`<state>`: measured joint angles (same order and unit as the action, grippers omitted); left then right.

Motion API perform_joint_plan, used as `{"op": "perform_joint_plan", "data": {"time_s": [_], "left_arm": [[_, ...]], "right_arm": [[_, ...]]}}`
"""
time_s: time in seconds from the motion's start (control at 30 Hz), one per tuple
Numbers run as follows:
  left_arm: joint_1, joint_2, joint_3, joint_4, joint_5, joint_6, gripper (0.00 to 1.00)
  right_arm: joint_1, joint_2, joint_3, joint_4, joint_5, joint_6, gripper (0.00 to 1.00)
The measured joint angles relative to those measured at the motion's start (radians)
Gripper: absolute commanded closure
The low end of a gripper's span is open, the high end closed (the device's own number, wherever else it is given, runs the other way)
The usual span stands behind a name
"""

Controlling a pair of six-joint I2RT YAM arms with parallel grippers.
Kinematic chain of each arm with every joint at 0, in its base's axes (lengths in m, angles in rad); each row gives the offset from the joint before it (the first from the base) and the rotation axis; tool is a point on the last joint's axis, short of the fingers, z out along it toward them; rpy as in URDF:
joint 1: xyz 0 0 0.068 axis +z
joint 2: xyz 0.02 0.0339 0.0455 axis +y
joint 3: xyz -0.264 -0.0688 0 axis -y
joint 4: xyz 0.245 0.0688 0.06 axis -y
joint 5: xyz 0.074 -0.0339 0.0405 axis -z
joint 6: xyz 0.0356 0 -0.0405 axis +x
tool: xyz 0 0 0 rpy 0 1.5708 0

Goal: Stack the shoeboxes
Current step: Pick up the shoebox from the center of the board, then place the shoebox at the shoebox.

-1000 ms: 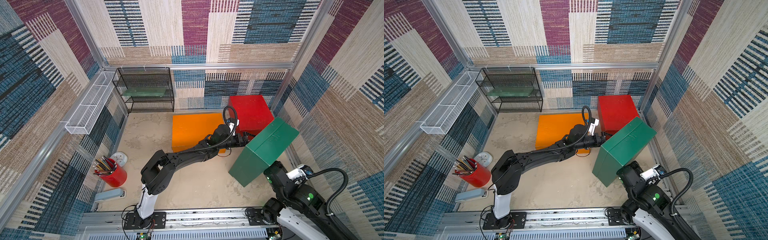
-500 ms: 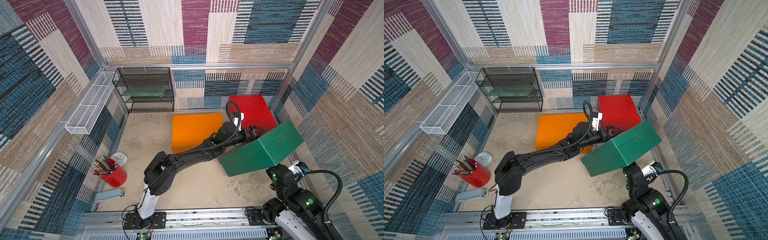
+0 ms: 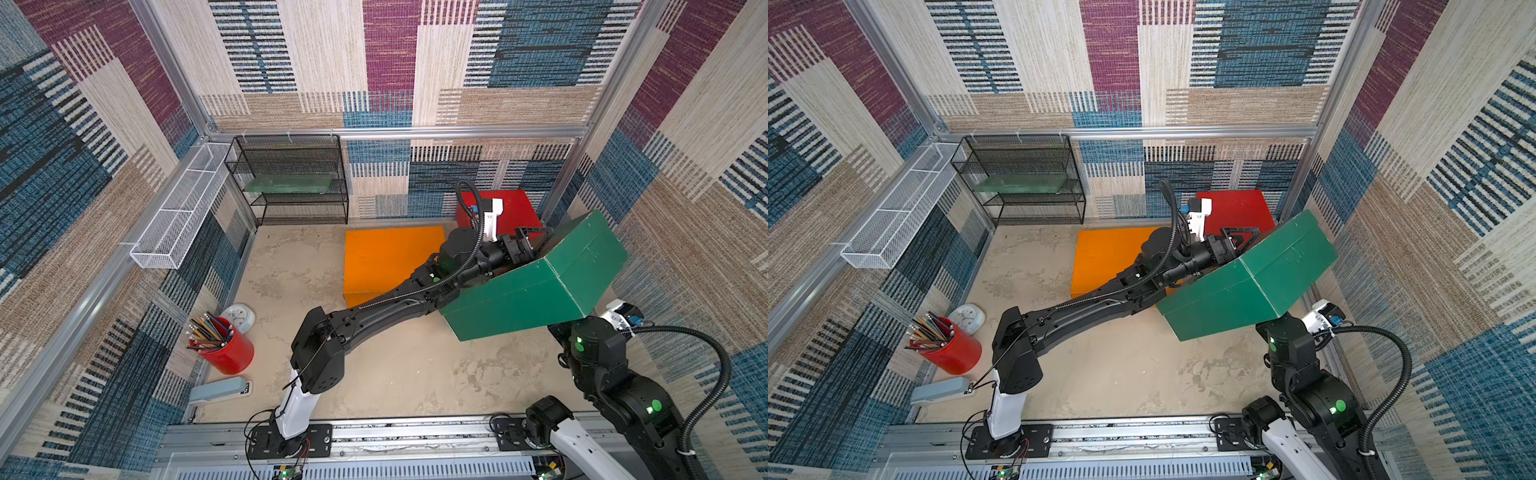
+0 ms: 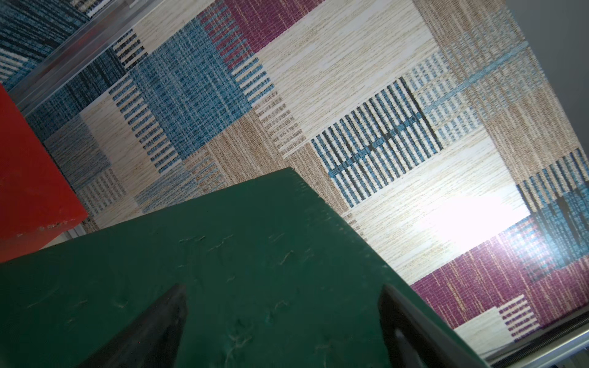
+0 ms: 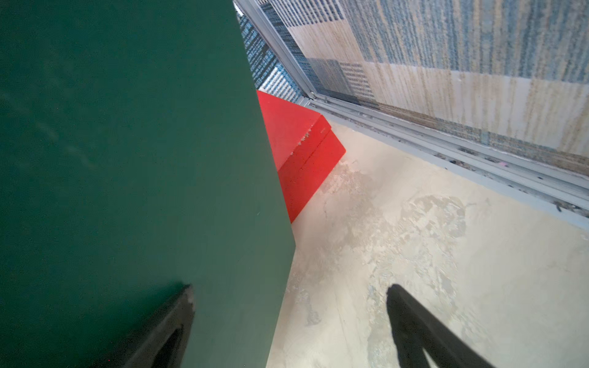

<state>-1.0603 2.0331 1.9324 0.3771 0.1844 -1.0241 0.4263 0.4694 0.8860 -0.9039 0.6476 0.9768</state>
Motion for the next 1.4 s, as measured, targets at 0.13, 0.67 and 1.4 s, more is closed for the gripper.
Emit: {"op": "perform_joint_plan", "data": {"time_s": [0.13,0.67,1.4], "left_arm": [[0.0,-0.013,0.078,-0.048,-0.043,0.03,0.05],[0.068,-0.092,0.107,-0.111,-0.194,0.298,0.05],[0.201,-0.208,-0.274,-0.052,0.124,0.447,0.05]], "right_arm": [[0.0,0.075,0.072,0.077,-0.02,-0.041,0.05],[-0.027,0.456,0.169,0.423,-0.198,-0.135,0.05],[-0.048,0.829,-0.001,0.646,-0.577,0.089,0.05]]}}
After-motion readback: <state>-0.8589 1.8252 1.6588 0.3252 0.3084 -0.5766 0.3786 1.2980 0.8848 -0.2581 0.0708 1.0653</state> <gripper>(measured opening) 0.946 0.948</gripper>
